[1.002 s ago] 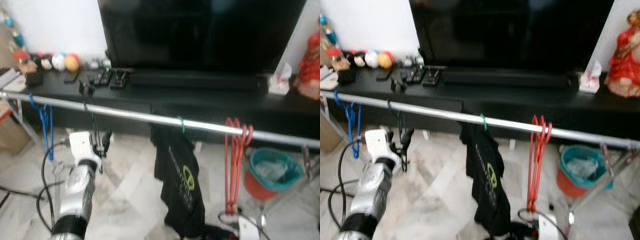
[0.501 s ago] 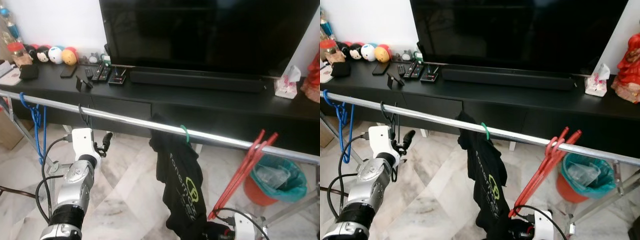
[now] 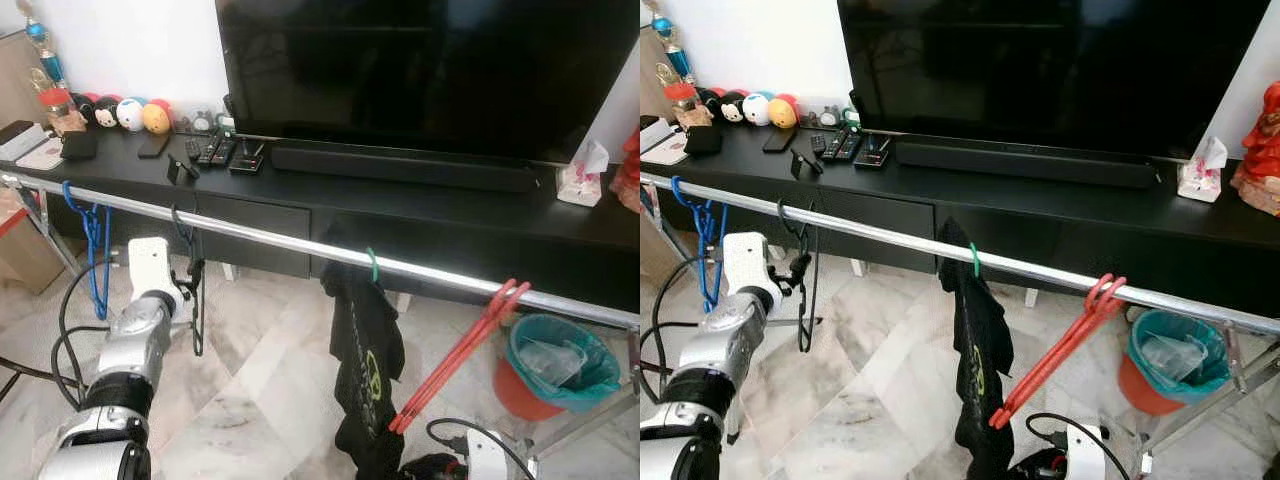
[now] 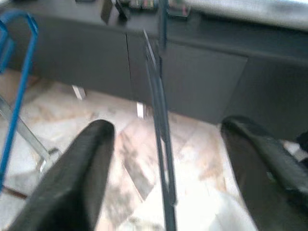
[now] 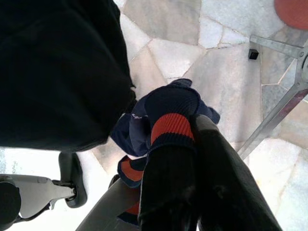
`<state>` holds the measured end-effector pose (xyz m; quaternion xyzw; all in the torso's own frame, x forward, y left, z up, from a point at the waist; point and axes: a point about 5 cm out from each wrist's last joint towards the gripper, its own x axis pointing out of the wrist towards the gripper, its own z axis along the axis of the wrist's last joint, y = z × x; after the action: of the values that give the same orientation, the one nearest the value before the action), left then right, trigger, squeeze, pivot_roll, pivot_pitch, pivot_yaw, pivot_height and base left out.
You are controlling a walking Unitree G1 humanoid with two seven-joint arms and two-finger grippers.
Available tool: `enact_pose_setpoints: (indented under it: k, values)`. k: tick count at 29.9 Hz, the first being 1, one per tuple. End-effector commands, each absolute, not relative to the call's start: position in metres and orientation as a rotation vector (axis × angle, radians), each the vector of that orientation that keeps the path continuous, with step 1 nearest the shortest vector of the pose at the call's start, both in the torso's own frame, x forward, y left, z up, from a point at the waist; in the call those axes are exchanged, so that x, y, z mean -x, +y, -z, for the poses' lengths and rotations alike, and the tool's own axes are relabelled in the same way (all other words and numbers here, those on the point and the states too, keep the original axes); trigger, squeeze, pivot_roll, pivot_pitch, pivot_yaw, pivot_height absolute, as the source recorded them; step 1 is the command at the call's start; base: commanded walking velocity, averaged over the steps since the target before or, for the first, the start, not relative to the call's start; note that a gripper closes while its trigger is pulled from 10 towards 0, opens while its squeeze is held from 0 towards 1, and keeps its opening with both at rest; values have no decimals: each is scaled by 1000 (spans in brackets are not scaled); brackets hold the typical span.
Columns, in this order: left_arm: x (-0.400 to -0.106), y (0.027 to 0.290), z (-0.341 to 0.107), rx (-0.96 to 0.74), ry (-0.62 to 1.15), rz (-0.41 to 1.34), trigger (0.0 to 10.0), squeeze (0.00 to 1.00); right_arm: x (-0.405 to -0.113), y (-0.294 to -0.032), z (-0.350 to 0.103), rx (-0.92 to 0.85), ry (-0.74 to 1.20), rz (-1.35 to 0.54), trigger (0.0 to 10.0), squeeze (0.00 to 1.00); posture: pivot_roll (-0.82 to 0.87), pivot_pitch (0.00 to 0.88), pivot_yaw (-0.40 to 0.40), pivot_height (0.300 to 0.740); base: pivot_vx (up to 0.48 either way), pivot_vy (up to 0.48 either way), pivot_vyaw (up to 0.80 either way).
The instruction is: Hang hanger
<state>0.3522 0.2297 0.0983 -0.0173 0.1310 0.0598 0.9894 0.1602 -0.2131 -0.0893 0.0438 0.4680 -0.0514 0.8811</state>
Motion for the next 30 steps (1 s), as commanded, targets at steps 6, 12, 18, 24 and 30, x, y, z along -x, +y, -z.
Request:
enact_pose_setpoints:
  k: [6, 12, 18, 24, 30]
  values:
    - [-355, 228, -88, 26, 338, -124, 10000, 0, -164, -213, 88, -85, 962, 97, 10000, 0, 10, 0, 0, 740, 0, 0, 0]
    - [-362, 222, -91, -9, 336, -119, 10000, 0, -163, -215, 87, -87, 960, 105, 10000, 0, -5, 0, -5, 740, 0, 0, 0]
    - [-362, 219, -87, 10, 327, -99, 10000, 0, -163, -216, 87, -84, 960, 101, 10000, 0, -22, 0, -9, 740, 0, 0, 0]
    - [-357, 214, -77, -13, 357, -81, 314, 0, -163, -218, 87, -90, 951, 109, 10000, 0, -42, 0, -12, 740, 0, 0, 0]
    - [-354, 214, -71, -24, 379, -91, 0, 0, -162, -220, 87, -84, 954, 109, 10000, 0, -41, 0, -20, 740, 0, 0, 0]
